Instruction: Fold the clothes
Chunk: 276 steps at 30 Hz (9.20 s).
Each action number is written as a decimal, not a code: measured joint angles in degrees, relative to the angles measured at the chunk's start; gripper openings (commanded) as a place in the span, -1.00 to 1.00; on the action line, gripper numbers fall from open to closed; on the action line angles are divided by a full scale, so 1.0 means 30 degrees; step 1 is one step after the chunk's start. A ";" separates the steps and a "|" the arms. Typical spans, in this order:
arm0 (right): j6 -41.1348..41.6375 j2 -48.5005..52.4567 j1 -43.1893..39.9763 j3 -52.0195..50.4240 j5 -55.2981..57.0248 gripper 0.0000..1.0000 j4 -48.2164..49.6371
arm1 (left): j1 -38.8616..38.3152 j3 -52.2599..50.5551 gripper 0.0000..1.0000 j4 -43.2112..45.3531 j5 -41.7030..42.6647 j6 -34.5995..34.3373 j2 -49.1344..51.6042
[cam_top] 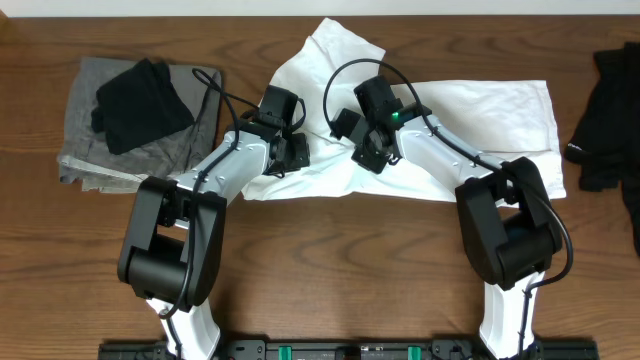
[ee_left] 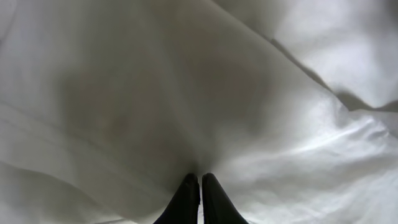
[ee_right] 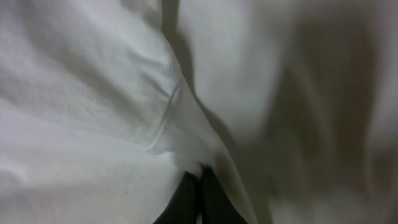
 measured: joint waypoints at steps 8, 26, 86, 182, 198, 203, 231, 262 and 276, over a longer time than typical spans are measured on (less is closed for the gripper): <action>0.0000 0.0000 0.0000 0.0007 0.0029 -0.95 -0.0015 | 0.0000 0.0000 -0.86 -0.0124 -0.0007 0.0000 0.0000; 0.0066 0.0000 0.0000 0.0007 0.0415 -0.84 -0.0015 | 0.0000 0.0000 -0.86 -0.0131 -0.0007 0.0000 0.0000; 0.0277 0.0226 -0.0036 0.1457 0.0510 -0.46 -0.2958 | -0.0007 -0.0641 -0.85 0.0095 -0.0073 0.0007 0.0000; 0.0576 0.0823 -0.0576 0.3490 0.1027 -0.46 -0.5005 | -0.0007 -0.0656 -0.84 0.0175 -0.0066 0.0007 0.0000; 0.0576 0.0845 -0.0699 0.2193 0.0707 -0.46 -0.3555 | -0.0007 -0.0656 -0.84 0.0182 -0.0066 0.0007 0.0000; 0.0576 0.0845 -0.0699 0.2178 0.0576 -0.49 -0.3490 | -0.0007 -0.0656 -0.84 0.0182 -0.0066 0.0007 0.0000; 0.0641 0.0845 -0.0699 0.1209 0.0087 -0.83 -0.2331 | -0.0007 -0.0656 -0.84 0.0175 -0.0066 0.0007 0.0000; 0.1042 0.0845 -0.0692 0.1537 0.1384 -0.95 -0.2033 | -0.0044 -0.0656 -0.70 0.0248 0.0029 0.0058 0.0000; 0.1122 0.0845 -0.0699 0.1792 0.1661 -0.74 -0.2011 | -0.0044 -0.0656 -0.70 0.0248 0.0044 0.0058 0.0000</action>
